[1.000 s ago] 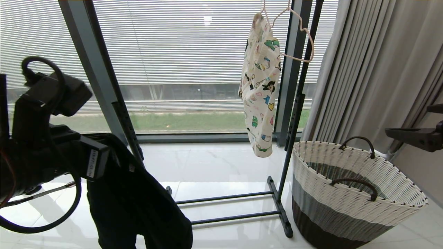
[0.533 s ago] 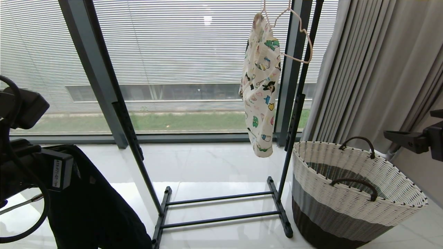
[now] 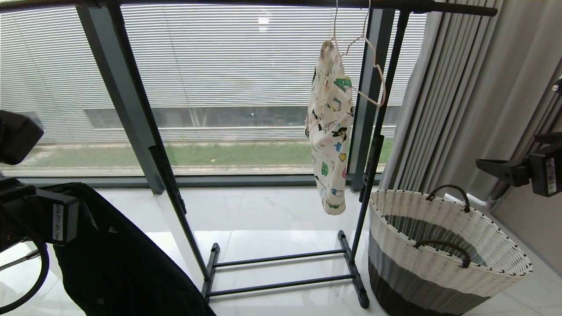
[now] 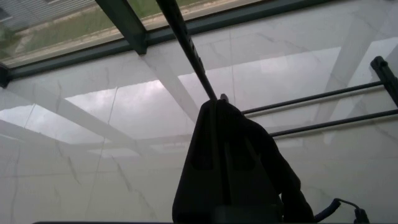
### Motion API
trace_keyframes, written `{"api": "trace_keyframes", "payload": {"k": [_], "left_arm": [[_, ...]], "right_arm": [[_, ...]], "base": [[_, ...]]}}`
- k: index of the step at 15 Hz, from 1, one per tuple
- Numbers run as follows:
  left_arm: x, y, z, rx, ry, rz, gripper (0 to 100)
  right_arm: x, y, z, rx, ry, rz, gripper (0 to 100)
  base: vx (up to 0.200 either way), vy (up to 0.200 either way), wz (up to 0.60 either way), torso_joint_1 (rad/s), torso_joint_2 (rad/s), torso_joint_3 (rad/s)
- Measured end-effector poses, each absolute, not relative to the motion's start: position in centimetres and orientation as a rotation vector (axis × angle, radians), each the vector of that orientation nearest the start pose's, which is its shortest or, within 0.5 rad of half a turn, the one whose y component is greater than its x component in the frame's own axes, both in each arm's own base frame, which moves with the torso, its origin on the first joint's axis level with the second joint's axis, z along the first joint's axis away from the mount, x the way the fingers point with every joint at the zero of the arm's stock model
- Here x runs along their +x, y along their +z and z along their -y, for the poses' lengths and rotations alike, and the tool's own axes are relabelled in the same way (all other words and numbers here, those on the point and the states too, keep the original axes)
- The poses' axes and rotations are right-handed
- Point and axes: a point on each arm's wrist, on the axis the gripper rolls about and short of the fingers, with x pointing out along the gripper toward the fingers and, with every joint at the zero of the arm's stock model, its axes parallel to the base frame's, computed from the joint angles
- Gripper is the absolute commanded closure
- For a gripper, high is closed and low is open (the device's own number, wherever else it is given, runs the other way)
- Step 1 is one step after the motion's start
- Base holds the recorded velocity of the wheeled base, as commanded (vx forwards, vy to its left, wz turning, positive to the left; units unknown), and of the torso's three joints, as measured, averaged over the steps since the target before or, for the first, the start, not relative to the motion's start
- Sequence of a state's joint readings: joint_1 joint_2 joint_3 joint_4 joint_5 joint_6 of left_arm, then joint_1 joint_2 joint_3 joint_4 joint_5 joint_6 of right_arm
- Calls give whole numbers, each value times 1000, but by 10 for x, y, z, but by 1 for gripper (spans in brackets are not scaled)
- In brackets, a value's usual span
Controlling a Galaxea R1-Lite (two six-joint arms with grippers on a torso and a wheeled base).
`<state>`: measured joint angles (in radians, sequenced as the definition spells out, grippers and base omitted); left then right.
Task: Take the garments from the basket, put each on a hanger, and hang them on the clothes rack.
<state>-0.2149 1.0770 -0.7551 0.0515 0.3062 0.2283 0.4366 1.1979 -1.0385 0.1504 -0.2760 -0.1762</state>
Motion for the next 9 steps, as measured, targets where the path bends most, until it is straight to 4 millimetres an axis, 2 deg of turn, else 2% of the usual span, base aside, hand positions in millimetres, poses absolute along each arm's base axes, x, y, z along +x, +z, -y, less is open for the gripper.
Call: {"api": "trace_keyframes", "payload": {"k": [9], "left_arm": [[137, 245, 23, 320, 50, -360, 100]], "right_arm": [[170, 296, -73, -269, 185, -238, 0]], "base": [[0, 0, 0, 192, -477, -286]]}}
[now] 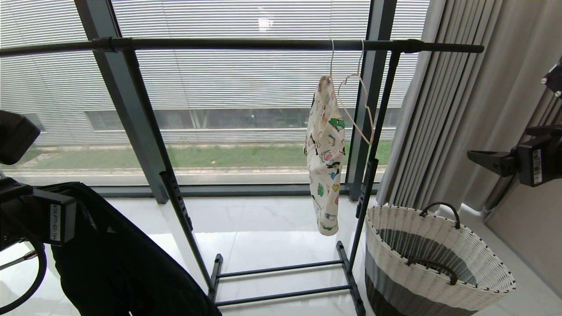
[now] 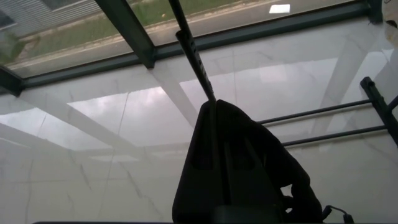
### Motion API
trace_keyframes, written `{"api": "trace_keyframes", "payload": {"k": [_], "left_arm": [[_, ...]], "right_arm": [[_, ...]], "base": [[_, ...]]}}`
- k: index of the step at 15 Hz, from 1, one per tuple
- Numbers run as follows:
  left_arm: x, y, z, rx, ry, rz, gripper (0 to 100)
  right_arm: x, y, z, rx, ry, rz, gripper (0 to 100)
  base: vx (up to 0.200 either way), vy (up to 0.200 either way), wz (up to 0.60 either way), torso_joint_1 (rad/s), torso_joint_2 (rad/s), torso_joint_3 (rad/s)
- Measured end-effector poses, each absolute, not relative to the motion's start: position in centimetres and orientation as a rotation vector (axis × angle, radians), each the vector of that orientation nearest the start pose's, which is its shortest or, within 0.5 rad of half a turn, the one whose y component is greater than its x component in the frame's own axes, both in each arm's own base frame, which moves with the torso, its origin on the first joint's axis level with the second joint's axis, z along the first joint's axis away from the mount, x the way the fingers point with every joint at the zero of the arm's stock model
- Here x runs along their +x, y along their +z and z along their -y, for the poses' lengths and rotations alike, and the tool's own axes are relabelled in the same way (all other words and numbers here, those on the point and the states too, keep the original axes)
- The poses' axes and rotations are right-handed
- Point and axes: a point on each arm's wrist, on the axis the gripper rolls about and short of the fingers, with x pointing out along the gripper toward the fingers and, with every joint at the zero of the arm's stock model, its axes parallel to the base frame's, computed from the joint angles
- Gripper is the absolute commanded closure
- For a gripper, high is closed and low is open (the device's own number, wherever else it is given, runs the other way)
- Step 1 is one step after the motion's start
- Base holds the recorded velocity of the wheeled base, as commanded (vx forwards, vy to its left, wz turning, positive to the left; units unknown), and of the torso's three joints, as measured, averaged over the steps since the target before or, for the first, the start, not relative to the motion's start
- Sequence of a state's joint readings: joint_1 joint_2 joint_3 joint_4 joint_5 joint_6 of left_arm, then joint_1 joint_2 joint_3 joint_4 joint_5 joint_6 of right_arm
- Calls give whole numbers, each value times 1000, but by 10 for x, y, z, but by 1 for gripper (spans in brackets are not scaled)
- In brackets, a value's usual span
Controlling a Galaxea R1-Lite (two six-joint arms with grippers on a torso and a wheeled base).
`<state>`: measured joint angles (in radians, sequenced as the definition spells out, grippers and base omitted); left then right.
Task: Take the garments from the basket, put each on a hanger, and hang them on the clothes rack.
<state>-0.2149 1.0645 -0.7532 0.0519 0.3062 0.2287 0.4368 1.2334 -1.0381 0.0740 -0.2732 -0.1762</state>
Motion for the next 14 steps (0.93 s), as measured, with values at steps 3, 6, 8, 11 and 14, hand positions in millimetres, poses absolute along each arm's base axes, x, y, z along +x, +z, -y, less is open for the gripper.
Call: {"api": "trace_keyframes", "payload": {"k": [3, 6, 8, 11, 14], "left_arm": [[135, 244, 23, 320, 50, -359, 100], [134, 244, 22, 319, 49, -356, 100], [134, 244, 22, 319, 49, -356, 100], [134, 244, 23, 319, 48, -355, 100], [134, 244, 22, 319, 49, -355, 100]], "right_arm": [[172, 295, -74, -271, 187, -244, 0], [172, 295, -74, -272, 189, -246, 0], [172, 295, -74, -272, 189, -245, 0], [172, 295, -75, -269, 194, -245, 0], [173, 294, -76, -257, 212, -225, 0]], "base": [[0, 0, 0, 220, -502, -284], [0, 0, 0, 229, -513, -277], [0, 0, 0, 239, -525, -286], [0, 0, 0, 256, -553, -297], [67, 0, 0, 119, -245, -133]]}}
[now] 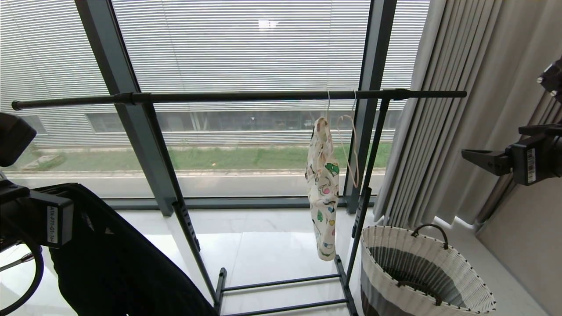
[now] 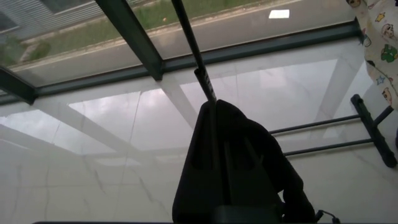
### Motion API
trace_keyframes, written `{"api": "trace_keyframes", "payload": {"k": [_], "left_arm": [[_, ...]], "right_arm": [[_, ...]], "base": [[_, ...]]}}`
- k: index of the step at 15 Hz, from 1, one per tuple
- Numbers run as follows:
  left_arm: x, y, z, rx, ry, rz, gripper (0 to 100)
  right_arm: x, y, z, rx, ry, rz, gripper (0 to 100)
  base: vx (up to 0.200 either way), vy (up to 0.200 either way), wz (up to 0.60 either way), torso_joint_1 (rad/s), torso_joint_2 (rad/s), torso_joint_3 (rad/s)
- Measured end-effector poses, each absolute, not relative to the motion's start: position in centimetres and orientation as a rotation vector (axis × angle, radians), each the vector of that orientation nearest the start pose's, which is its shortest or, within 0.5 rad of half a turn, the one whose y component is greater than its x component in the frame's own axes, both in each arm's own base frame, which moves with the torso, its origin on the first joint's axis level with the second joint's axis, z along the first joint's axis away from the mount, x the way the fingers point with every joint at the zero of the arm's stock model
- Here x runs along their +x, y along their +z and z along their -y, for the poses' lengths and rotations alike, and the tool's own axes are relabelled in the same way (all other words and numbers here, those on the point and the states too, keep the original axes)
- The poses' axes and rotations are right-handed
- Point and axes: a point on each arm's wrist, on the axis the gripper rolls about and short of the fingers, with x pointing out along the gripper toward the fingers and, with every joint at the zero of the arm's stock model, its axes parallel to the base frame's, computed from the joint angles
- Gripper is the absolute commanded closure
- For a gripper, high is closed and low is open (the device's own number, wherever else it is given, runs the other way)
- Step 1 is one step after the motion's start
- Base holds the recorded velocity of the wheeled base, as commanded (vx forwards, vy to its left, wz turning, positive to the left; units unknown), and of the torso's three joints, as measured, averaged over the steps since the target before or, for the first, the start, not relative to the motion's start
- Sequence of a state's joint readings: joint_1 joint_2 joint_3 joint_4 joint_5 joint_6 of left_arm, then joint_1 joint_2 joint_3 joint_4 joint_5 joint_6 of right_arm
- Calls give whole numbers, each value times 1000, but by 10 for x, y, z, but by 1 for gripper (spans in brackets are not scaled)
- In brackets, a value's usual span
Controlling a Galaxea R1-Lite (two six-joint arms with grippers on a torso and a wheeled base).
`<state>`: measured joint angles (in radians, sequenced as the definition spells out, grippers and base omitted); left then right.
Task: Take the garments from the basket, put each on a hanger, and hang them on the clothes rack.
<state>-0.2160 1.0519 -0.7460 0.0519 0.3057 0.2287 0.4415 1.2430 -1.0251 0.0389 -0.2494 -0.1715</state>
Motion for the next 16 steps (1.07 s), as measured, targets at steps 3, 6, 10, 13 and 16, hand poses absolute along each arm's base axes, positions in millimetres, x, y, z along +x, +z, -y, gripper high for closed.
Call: {"api": "trace_keyframes", "payload": {"k": [3, 6, 10, 13, 16], "left_arm": [[134, 244, 22, 317, 48, -356, 100], [134, 244, 22, 319, 48, -357, 100], [134, 244, 23, 318, 48, -355, 100], [134, 245, 22, 318, 48, -354, 100], [134, 245, 22, 318, 48, -354, 100]], "right_arm": [[176, 292, -78, -234, 254, -175, 0], [178, 286, -80, -233, 309, -188, 0], [187, 279, -87, -218, 324, -224, 0], [197, 270, -104, -139, 360, -260, 0], [216, 256, -124, -115, 336, -274, 0]], "base": [[200, 0, 0, 12, -46, -22], [200, 0, 0, 20, -1, -10], [200, 0, 0, 2, 1, 0], [200, 0, 0, 1, 2, 2], [200, 0, 0, -4, 4, -1]]}}
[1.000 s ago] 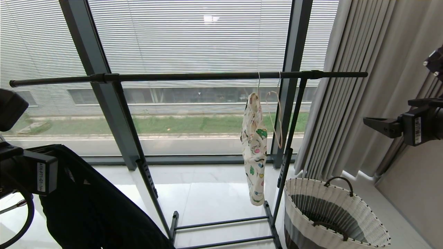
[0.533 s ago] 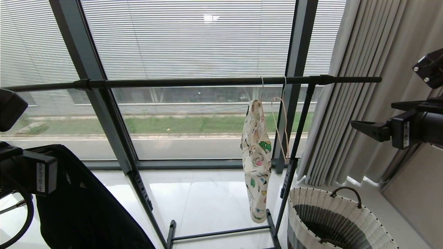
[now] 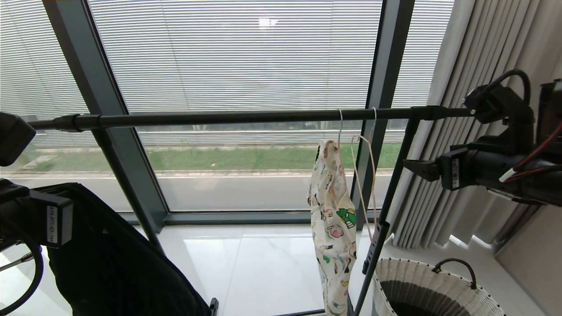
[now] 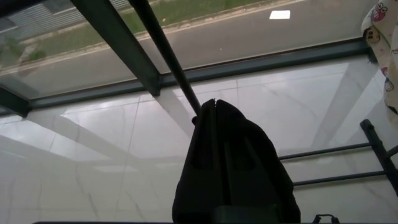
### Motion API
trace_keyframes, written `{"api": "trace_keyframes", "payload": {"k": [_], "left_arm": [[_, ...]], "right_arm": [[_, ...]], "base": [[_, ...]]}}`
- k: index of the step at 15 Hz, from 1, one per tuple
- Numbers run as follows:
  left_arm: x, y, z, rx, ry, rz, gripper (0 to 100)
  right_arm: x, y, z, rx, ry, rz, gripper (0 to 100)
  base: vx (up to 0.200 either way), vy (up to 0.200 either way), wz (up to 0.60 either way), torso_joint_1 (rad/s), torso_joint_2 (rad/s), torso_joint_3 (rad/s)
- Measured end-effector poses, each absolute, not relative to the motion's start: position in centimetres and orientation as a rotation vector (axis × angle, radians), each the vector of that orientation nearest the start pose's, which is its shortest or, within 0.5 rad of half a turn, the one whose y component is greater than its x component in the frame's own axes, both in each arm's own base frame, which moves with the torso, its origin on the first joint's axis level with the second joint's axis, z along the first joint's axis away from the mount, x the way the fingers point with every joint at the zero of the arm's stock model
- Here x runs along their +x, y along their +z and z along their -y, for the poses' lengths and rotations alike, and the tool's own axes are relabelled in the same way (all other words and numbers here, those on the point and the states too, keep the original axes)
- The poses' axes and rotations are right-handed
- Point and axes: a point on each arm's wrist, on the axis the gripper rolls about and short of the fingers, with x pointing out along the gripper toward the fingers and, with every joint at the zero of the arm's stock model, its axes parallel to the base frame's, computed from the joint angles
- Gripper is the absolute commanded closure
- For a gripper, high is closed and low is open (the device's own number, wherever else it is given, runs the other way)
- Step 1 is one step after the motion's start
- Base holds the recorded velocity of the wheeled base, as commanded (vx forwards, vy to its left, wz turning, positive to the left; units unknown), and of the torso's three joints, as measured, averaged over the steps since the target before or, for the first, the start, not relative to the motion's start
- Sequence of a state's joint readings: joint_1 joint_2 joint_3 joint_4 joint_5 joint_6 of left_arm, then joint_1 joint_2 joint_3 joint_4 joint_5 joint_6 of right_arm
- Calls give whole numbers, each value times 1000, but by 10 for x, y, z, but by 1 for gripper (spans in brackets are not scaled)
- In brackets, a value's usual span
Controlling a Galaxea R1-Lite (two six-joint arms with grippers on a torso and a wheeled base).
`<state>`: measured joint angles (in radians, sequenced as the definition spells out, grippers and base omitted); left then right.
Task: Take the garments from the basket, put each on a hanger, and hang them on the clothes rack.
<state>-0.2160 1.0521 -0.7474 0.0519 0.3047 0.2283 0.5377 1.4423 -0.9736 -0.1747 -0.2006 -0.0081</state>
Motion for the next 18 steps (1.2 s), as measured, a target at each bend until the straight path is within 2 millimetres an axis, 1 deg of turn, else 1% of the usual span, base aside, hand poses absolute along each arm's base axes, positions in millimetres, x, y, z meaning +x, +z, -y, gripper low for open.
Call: {"api": "trace_keyframes", "payload": {"k": [4, 7, 9, 13, 18], "left_arm": [[134, 245, 23, 318, 48, -356, 100], [134, 245, 23, 318, 48, -355, 100], [135, 244, 23, 319, 47, -357, 100], [135, 242, 23, 321, 47, -365, 100], [134, 239, 23, 323, 46, -375, 100]], "right_arm": [[247, 226, -152, -85, 294, -337, 0], [265, 214, -174, -39, 241, -364, 0], [271, 205, -185, -41, 247, -386, 0], [275, 196, -189, -55, 245, -413, 0], [276, 196, -183, -66, 196, -420, 0]], "base": [[0, 0, 0, 0, 0, 0], [0, 0, 0, 0, 0, 0], [0, 0, 0, 0, 0, 0], [0, 0, 0, 0, 0, 0], [0, 0, 0, 0, 0, 0]]}}
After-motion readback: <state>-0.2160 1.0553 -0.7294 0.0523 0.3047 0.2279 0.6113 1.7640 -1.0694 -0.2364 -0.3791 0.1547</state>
